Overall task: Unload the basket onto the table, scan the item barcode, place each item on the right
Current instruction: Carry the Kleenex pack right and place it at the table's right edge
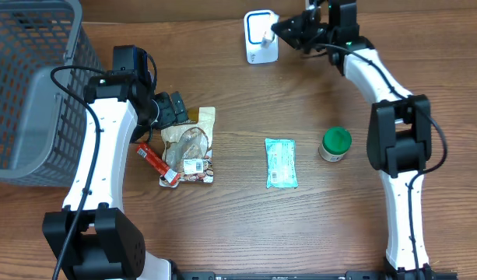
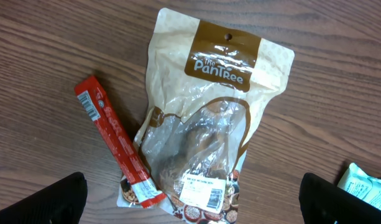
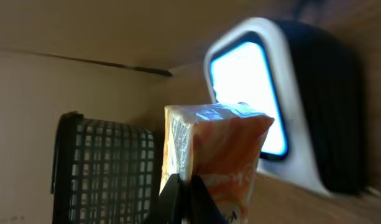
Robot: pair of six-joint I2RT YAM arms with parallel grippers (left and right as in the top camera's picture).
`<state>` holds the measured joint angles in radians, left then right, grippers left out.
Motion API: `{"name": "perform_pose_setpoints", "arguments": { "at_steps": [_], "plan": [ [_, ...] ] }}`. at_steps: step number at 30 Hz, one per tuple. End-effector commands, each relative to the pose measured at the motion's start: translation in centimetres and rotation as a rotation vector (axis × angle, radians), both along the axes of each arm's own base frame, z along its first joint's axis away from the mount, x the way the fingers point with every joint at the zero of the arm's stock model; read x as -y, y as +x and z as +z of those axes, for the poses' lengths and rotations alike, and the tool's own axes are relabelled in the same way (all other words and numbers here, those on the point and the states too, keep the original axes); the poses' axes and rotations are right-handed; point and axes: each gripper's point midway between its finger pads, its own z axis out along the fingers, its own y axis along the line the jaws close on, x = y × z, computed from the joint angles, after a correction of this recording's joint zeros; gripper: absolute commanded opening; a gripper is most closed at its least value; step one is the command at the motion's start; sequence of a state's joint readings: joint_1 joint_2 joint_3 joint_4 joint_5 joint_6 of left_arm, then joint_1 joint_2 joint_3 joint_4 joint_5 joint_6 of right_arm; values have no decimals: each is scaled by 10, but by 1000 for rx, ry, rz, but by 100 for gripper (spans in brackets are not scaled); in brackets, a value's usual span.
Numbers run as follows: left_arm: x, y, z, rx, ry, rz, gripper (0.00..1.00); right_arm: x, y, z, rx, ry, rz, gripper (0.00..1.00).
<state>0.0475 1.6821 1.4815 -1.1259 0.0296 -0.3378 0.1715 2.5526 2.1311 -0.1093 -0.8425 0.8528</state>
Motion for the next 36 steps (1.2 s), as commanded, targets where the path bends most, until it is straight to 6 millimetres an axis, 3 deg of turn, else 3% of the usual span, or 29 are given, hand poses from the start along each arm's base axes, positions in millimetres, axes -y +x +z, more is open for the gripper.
{"name": "perform_pose_setpoints", "arguments": {
  "at_steps": [1, 6, 9, 13, 15, 19, 24, 28, 33, 34, 36],
  "plan": [
    [2, 1, 2, 7, -9, 6, 100, 33, -13, 103, 213, -68, 17, 4],
    [2, 1, 2, 7, -9, 6, 100, 66, -56, 123, 176, -206, 60, 4],
    [2, 1, 2, 7, -9, 6, 100, 92, -90, 115, 100, -296, 101, 4],
    [2, 1, 2, 7, -9, 6, 100, 142, -129, 70, -139, -498, 83, 4],
    [2, 1, 2, 7, -9, 6, 100, 188, -164, 27, -370, -720, 40, 4],
    [2, 1, 2, 7, -9, 6, 100, 246, -217, -21, -644, -1032, 33, 4],
    [2, 1, 2, 7, -9, 6, 100, 280, -239, -65, -782, -1209, -61, 4],
    [2, 1, 2, 7, -9, 6, 100, 314, -247, -89, -799, -1406, -139, 4],
    [2, 1, 2, 7, -9, 6, 100, 327, -250, -105, -789, -1482, -167, 4],
    [2, 1, 2, 7, -9, 6, 100, 327, -250, -106, -787, -1482, -168, 8],
    [2, 1, 2, 7, -9, 6, 100, 327, -249, -106, -784, -1482, -171, 42]
  ]
}}
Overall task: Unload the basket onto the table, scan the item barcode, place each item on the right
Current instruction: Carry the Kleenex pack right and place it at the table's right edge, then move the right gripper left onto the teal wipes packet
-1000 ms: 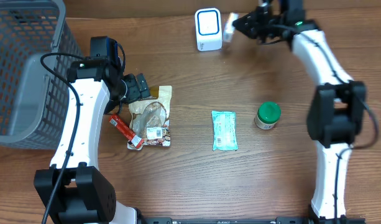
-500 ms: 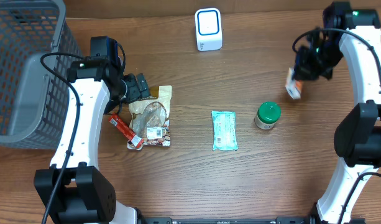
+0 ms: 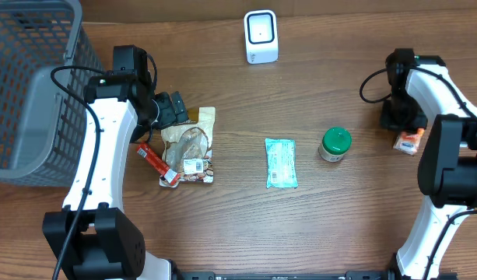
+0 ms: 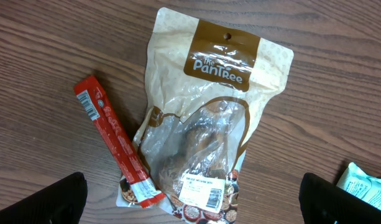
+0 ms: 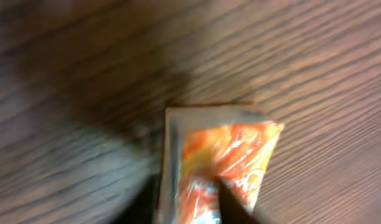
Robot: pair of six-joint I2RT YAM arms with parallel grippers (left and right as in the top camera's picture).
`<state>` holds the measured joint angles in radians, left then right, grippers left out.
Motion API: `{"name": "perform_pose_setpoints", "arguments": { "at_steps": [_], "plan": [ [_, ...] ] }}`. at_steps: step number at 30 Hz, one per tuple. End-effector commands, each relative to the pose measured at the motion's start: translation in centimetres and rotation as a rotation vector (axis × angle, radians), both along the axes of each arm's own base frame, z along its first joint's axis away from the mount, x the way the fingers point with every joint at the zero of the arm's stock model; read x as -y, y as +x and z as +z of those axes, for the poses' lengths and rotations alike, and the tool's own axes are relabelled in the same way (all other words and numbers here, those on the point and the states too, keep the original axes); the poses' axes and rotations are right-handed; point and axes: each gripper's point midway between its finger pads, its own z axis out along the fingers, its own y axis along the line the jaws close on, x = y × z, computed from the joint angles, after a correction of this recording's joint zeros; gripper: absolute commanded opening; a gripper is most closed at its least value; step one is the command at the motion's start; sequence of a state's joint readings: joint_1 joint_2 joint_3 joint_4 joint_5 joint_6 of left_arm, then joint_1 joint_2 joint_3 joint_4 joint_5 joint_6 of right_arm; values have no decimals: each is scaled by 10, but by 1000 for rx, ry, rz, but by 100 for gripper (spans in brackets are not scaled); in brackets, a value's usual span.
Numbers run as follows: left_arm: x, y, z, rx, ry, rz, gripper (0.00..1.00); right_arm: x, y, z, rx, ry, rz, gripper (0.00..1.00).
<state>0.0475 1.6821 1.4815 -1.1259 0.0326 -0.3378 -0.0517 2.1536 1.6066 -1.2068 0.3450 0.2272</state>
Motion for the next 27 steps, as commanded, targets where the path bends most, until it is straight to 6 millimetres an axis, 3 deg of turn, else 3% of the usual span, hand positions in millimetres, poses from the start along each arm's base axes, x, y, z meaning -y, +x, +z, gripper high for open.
{"name": "perform_pose_setpoints", "arguments": {
  "at_steps": [1, 4, 8, 17, 27],
  "plan": [
    [1, 1, 2, 6, -6, 7, 100, 15, 3, 6, 9, -94, -12, 46],
    [1, 1, 2, 7, -6, 7, 100, 29, 5, 32, 57, -206, -119, 47],
    [1, 1, 2, 7, -6, 6, 100, 21, 12, 66, 108, -186, -126, 48],
    [1, 1, 2, 6, -6, 6, 100, -62, 15, 111, 207, 128, -55, 49],
    [1, 1, 2, 7, -6, 7, 100, -162, 4, 128, 220, 217, 241, 48]
  ]
}}
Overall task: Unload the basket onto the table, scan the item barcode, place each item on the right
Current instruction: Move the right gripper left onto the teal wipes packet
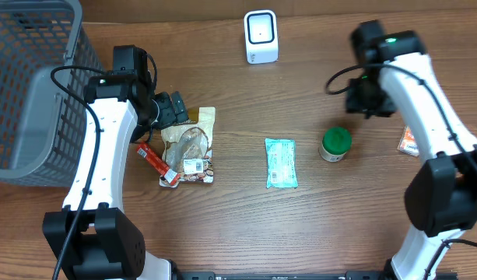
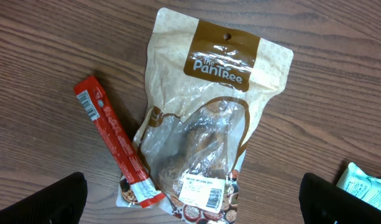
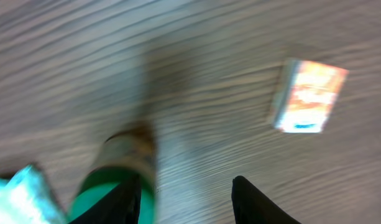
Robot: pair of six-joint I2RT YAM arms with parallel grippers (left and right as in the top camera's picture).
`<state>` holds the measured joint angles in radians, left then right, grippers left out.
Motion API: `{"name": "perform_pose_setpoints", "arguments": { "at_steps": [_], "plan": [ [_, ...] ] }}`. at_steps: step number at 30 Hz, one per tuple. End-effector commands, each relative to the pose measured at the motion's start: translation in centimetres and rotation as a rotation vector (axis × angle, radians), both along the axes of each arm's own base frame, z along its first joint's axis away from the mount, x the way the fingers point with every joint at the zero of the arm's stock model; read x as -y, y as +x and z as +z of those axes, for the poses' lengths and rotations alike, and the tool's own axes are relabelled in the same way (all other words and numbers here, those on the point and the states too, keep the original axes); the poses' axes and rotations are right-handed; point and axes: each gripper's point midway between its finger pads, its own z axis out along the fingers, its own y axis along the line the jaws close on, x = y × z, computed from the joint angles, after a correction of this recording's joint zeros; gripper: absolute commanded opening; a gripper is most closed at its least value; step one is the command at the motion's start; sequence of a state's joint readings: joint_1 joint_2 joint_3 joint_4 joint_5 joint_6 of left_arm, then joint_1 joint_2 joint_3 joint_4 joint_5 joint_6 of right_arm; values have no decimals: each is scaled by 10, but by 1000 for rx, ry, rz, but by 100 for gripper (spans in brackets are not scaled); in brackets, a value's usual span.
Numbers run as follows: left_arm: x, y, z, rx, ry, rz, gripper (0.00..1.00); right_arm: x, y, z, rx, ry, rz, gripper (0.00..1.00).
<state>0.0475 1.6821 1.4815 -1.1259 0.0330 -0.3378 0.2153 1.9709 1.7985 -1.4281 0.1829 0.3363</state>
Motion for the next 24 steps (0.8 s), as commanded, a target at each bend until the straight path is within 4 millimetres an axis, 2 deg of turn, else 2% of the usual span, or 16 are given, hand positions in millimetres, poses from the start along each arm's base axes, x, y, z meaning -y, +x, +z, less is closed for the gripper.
{"name": "perform_pose_setpoints", "arguments": {
  "at_steps": [1, 7, 14, 16, 20, 24],
  "plan": [
    [1, 1, 2, 6, -6, 6, 100, -47, -4, 20, 60, 45, 121, 48],
    [1, 1, 2, 7, -6, 7, 100, -107, -25, 20, 61, 53, 265, 49],
    [1, 1, 2, 6, -5, 7, 100, -156, -43, 11, 82, 85, 342, 50],
    [1, 1, 2, 6, -5, 7, 100, -164, -45, 7, 86, 104, 355, 50],
    [1, 1, 2, 7, -6, 6, 100, -165, -45, -3, 85, 103, 357, 46],
    [1, 1, 2, 7, -6, 6, 100, -161, -47, -17, 60, 112, 345, 29]
  ]
}}
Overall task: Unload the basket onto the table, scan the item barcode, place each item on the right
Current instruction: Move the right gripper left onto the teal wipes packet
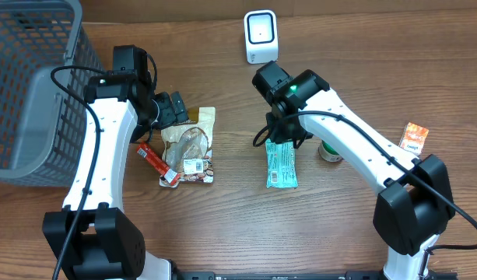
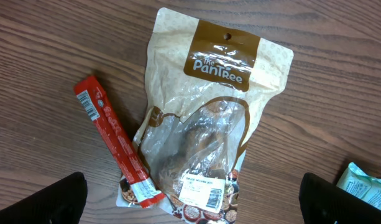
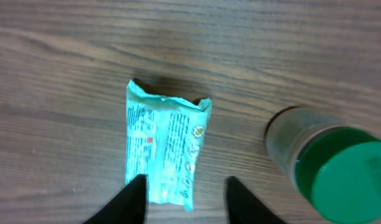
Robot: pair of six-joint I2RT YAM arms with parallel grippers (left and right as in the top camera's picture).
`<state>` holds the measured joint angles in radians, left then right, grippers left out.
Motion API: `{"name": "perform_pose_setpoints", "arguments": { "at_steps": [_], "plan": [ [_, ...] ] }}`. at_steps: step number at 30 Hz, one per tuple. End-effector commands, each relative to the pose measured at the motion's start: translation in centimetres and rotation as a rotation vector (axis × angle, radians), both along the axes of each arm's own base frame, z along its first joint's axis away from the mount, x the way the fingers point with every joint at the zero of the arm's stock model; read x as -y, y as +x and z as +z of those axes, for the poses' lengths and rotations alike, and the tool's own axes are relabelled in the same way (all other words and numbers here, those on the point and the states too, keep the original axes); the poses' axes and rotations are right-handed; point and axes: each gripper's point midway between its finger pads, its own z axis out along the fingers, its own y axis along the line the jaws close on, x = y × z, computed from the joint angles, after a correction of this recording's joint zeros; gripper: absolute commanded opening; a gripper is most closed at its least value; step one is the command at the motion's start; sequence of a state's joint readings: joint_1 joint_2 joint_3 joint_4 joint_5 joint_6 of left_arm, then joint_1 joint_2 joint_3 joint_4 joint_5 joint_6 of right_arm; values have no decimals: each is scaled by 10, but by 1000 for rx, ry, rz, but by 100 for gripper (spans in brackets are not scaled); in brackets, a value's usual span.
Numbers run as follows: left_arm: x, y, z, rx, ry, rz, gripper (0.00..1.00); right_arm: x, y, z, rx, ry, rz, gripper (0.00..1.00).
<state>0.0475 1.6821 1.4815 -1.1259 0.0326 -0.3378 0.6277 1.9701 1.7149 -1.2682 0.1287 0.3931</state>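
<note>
The white barcode scanner [image 1: 261, 36] stands at the table's back edge. A teal packet [image 1: 282, 165] lies flat mid-table, also seen in the right wrist view [image 3: 165, 149]. My right gripper [image 1: 282, 134] hovers open just above the packet's far end, its fingertips [image 3: 185, 202] either side of it, nothing held. An orange packet [image 1: 414, 138] lies at the far right. My left gripper [image 1: 172, 109] stays open [image 2: 193, 205] above a beige snack pouch [image 2: 202, 124] and a red stick pack [image 2: 115, 149].
A green-lidded jar [image 1: 329, 152] stands right of the teal packet, partly under my right arm, close to the fingers [image 3: 339, 168]. A grey mesh basket [image 1: 28, 93] fills the left side.
My right gripper has moved left, from beside the green jar to over the teal packet, still open. The orange packet lies where it was. The left arm is unchanged.
My right gripper held the orange packet up at the scanner. Then it was at the table's right edge with the packet down on the wood. Then the packet lay released and the gripper was open near the jar. Now it is over the teal packet.
</note>
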Motion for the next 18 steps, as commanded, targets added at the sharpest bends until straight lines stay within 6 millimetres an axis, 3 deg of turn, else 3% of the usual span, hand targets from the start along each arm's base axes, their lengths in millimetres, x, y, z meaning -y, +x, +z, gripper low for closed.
{"name": "perform_pose_setpoints", "arguments": {
  "at_steps": [1, 3, 8, 12, 13, 15, 16, 17, 18],
  "plan": [
    [1, 2, 2, 8, -6, 7, 100, 6, -6, 1, -12, 27, -16, 25],
    [1, 3, 2, 14, -6, 6, 99, 8, -12, -8, -39, 26, -19, 20],
    [17, 15, 7, 63, -112, 34, 100, 16, -21, -36, -68, 7, -24, 20],
    [24, 3, 4, 12, -148, 29, 100, 25, -33, -67, -95, -11, -49, 19],
    [29, 3, 5, 13, -177, 19, 91, 27, -35, -72, -98, -12, -53, 19],
    [41, 2, 5, 6, -222, -2, 60, 30, -40, -81, -104, -16, -72, 19],
    [48, 1, 5, 2, -238, -17, 36, 31, -41, -83, -107, -17, -78, 19],
    [52, 0, 4, -1, -239, -27, 6, 32, -42, -86, -108, -17, -88, 18],
    [56, -1, 2, -3, -238, -40, 4, 32, -43, -89, -107, -16, -99, 18]
  ]
}}
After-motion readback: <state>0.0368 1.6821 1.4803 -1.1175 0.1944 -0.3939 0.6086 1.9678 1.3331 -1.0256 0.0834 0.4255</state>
